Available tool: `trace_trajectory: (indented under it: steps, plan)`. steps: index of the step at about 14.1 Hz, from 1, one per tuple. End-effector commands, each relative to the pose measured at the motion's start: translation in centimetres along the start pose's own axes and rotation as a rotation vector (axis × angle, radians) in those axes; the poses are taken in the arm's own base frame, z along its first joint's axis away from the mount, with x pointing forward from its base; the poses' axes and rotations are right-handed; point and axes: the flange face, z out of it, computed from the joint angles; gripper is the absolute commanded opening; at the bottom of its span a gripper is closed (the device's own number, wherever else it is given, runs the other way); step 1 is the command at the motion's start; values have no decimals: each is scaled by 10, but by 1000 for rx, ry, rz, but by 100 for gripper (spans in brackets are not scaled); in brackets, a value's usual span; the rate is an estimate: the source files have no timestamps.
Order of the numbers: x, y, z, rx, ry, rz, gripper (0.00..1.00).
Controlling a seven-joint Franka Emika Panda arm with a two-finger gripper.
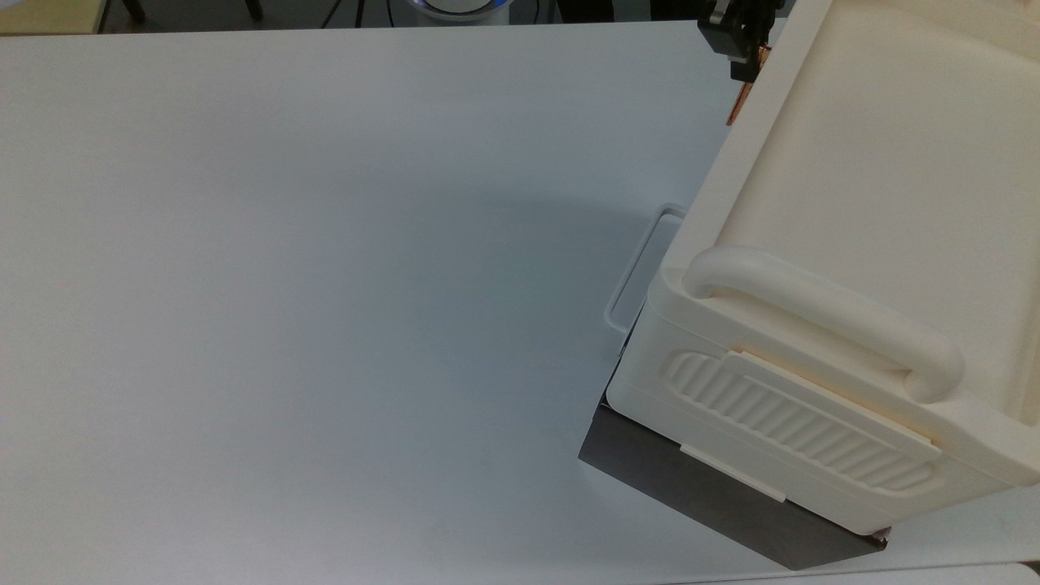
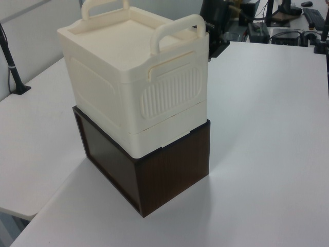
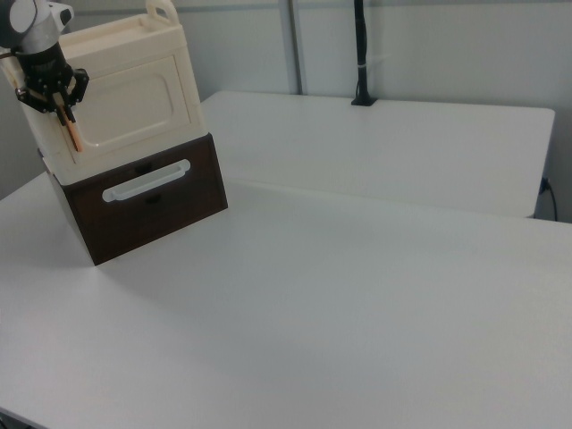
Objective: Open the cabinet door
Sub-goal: 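Pull the door by its tab, swinging it outward on its hinge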
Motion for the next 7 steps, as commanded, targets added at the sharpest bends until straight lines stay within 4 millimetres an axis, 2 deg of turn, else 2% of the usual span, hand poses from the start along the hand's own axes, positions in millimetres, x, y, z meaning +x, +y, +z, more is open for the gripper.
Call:
trace_trajectory:
  steps: [1, 3, 4, 5, 6, 7]
  plan:
    - [-22, 9, -6, 38, -73, 53, 11]
    - [-41, 25, -12, 44, -110, 115, 12]
    - [-51, 33, -17, 45, -123, 139, 16]
    - [-65, 46, -21, 49, -141, 178, 37]
    - [-81, 58, -25, 56, -169, 222, 44]
    - [-99, 73, -29, 66, -195, 263, 56]
